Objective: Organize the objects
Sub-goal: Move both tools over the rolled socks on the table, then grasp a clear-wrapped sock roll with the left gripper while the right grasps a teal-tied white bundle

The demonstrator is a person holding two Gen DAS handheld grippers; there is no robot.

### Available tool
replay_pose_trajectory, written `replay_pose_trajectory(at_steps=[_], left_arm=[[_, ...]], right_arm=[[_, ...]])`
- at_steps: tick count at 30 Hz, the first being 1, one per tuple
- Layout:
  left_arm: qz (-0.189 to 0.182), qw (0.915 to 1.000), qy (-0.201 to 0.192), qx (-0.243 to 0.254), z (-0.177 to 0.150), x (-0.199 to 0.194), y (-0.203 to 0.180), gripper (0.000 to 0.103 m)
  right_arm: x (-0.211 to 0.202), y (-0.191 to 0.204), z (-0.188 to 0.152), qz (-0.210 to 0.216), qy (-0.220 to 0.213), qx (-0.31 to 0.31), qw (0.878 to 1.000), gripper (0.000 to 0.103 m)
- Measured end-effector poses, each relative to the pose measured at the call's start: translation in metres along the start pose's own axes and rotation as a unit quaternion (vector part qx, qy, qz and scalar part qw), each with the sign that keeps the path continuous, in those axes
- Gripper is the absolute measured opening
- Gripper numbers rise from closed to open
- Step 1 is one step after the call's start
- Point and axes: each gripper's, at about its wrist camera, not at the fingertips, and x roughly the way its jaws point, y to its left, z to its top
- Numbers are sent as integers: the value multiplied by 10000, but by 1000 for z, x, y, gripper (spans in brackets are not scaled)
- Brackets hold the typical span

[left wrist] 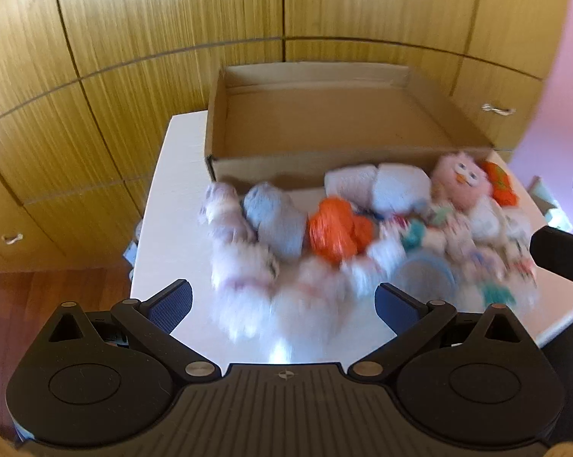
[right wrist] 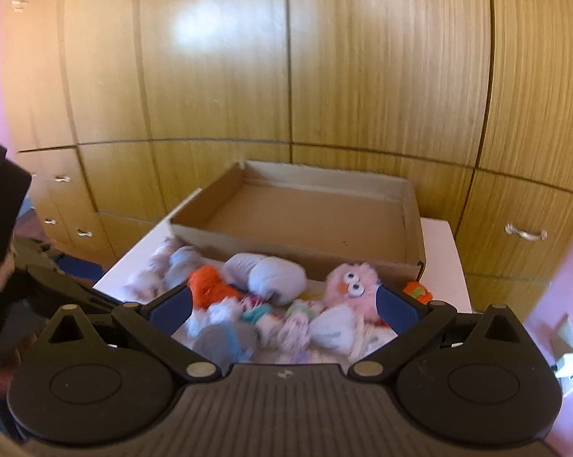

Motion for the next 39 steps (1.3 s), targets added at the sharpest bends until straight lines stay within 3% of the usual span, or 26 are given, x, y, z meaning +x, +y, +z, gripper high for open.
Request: replay_pose_trajectory(at_steps=[6,18,24,26,27,33,36,39], left_arm=[[-484,9987,11,-148,-41,-2,3,102],[-536,9985,-2,-115,-34,32,3,102],[-969,9950,-49,-240,-35,27,-2,102],[-936,9954,-103,-190,-34,27,-4,102],[-1028,9947,-85,-8,-34,28,-5,102],[-1053,9943,-85,-110,-29,35,-3,102],[-1175,9929,-126,-125,-29,34,-4,98],[-1232,9922,-207,47,-34,28,-10,77]], right_arm=[[-11,11,-50,-84,-233,-351,9991,103],[17,19,-70,-90,-17,-378,9992,100],[28,20,-75,-143,92,-406,9990,77],[30,17,-78,-125,169,-355,9991,69],[31,16,-79,-107,187,-324,9992,68],[29,14,-81,-92,88,-283,9995,63],[27,14,-82,-92,54,-264,9996,59],[24,13,-83,-76,20,-222,9997,57]])
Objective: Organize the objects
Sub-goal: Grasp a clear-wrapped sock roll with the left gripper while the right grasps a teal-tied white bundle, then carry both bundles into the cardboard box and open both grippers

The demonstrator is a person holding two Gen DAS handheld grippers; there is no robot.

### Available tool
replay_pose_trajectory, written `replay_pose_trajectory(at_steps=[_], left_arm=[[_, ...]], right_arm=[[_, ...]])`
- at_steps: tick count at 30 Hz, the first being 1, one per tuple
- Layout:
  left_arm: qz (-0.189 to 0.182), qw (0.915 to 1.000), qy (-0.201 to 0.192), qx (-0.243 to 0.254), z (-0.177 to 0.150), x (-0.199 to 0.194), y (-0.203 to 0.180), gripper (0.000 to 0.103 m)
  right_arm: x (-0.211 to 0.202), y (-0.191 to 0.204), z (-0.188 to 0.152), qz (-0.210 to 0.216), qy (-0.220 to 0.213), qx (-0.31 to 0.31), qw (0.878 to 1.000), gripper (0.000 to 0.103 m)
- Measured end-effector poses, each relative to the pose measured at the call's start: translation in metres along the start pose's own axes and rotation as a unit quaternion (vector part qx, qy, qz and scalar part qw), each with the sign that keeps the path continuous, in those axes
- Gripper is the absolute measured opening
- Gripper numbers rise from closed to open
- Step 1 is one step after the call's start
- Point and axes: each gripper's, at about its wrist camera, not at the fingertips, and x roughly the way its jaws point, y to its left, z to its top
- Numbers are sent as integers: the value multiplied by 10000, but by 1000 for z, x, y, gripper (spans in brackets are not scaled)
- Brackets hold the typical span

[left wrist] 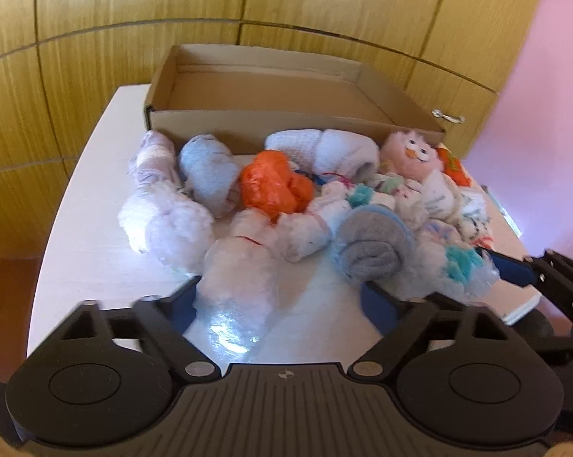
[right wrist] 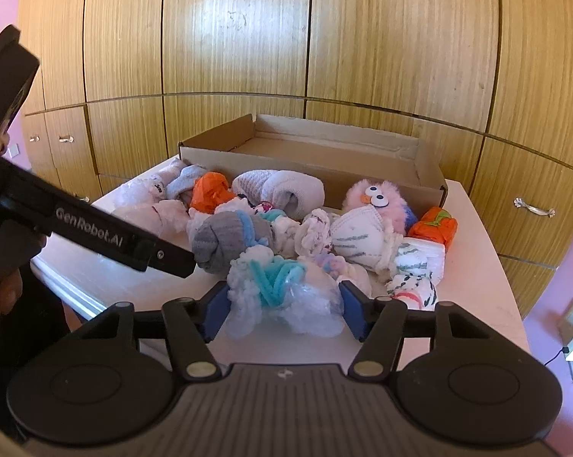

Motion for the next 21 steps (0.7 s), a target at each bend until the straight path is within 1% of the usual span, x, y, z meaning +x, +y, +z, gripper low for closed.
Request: replay_pose_trajectory(at_steps=[1,2,4,8,11,17,21], left_arm=[[14,10000,-10,80,-1,-2,-3,65],[50,9999,-12,152,-3,-3,-5,56],[95,9997,-24,205,-4,-4,-6,50],[37,10000,-9,84,-2,-5,0,48],[36,10000,-47,22,-1,-6,1,45],[96,9996,-186,162,-4,-17,-3,43],[50,9993,-307,184,2,-32,-4,43]], right_arm=[[-1,0,-1,1,-7,8,10000,57],[-2,0,-1,5,-16,14,10000,57],[-3,2,-2,24,-22,4,10000,56],[-3,5,-3,25,-21,-7,10000,56],[-6,6,-1,33,-100,-28,9999,56],[-13,7,3,31,-184,-49,9998,56],[-22,5,12,61,-292,-56,9995,56]])
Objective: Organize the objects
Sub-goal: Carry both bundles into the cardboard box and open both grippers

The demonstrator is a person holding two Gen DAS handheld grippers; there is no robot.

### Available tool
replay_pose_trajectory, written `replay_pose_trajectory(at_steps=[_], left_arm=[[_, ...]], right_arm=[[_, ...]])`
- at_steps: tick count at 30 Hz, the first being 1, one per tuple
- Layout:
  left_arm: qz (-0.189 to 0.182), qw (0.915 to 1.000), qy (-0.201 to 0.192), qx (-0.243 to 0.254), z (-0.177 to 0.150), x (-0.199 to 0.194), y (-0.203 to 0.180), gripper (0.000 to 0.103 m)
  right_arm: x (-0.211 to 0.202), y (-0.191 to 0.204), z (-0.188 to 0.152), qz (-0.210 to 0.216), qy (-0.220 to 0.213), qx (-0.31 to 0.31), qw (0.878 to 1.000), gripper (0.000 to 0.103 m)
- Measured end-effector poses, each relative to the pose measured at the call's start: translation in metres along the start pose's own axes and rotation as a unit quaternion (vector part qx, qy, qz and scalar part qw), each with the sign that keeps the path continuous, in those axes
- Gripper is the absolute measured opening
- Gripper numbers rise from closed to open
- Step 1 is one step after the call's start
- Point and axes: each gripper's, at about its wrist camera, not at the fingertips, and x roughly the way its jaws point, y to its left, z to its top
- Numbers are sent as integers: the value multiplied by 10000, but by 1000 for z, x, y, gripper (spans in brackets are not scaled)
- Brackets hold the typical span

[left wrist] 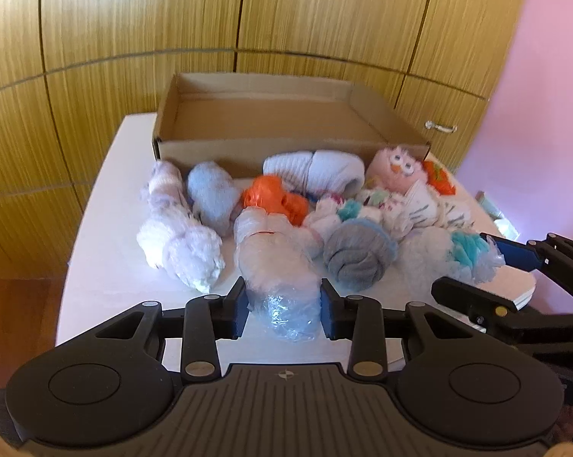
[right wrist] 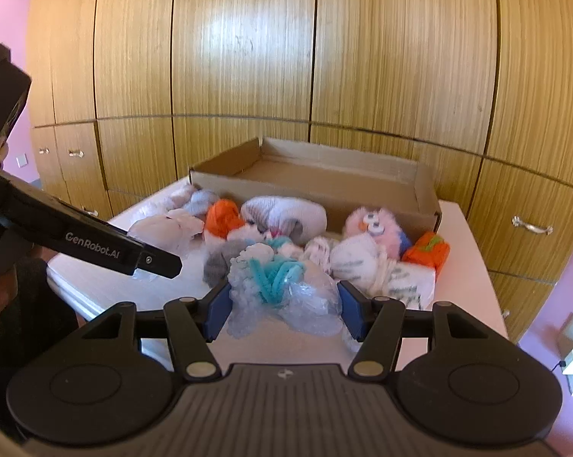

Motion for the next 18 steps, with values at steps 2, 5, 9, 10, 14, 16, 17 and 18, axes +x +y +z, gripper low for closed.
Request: replay_pose_trajectory(at_steps=[2,5,9,10,14,16,17,18], left_arm=[[-49,10000,-63,51,7,-10,-1,43],[-129,9997,-178,103,24,-21,-1,43],[-141,9994,-297,108,69,-21,7,43],[-151,9993,-319,101,79,-18,10,44],[6,9989,-402,249,132,6,19,44],[77,9989,-363,303,155,29,27,44],[148,9986,-366,345,163,38,30,44],[185,9984,-348,393,171,51,34,44]], right_arm=[[-6,-2,10,-4,-116,-39,9999,56],[-11,-7,28,90,-265,-26,9996,56],[-6,-19,67,236,-527,-113,9983,56],[-2,-22,77,292,-537,-96,9981,57],[30,-43,121,503,-490,12,9975,57],[55,-55,141,634,-392,164,9971,58],[70,-61,149,701,-293,278,9967,58],[86,-67,157,746,-203,391,9962,58]])
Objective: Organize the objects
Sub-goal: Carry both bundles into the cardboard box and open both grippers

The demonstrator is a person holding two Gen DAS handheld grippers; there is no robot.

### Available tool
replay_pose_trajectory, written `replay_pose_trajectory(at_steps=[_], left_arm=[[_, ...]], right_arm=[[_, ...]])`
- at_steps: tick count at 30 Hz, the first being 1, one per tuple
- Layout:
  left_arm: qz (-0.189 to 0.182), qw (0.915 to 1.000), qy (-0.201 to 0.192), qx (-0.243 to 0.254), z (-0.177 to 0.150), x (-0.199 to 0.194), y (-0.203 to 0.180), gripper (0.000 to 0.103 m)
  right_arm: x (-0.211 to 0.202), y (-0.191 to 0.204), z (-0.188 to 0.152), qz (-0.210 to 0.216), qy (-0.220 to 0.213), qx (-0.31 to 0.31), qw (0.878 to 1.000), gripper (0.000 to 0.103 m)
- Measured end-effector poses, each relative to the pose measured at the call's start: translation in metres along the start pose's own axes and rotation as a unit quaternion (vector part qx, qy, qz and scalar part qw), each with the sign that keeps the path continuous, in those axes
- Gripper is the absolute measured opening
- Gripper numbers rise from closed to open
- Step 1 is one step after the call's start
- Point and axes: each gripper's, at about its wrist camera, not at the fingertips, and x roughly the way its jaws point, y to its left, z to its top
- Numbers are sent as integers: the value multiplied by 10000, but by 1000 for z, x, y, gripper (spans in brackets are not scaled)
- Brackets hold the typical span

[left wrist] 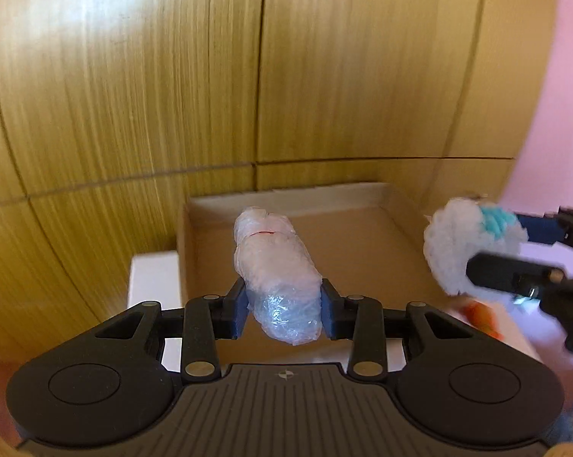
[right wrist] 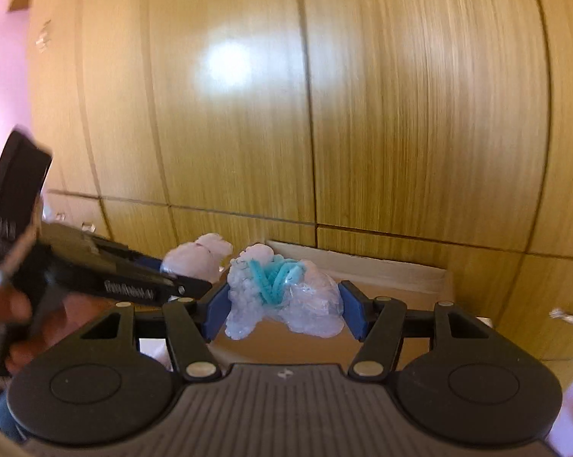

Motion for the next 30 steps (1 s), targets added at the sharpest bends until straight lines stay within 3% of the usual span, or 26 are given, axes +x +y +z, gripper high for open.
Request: replay_pose_trajectory(at_steps=[4,8,13,21,24,29,30], left_arm=[[-145,9989,336,-278,20,53,20,44],[-31,9984,552,-67,32,96,25,44],[188,9955,843,381,37,136,23,45],[340,9897,1224,653,40,185,30,47],[434,9885,1236,751,38,191,29,52],[473,9902,1039,802,38,180,27,86],[506,9907,954,831,38,175,26,87]], right_arm=[[62,-27,18,117,379,512,9979,58],[115,-51,25,181,713,900,9932,58],[162,-69,25,239,1124,1303,9848,58],[210,-70,22,199,1530,1516,9763,58],[219,-70,22,194,1622,1526,9747,58],[222,-72,23,212,1686,1576,9728,58],[222,-73,23,220,1679,1584,9727,58]])
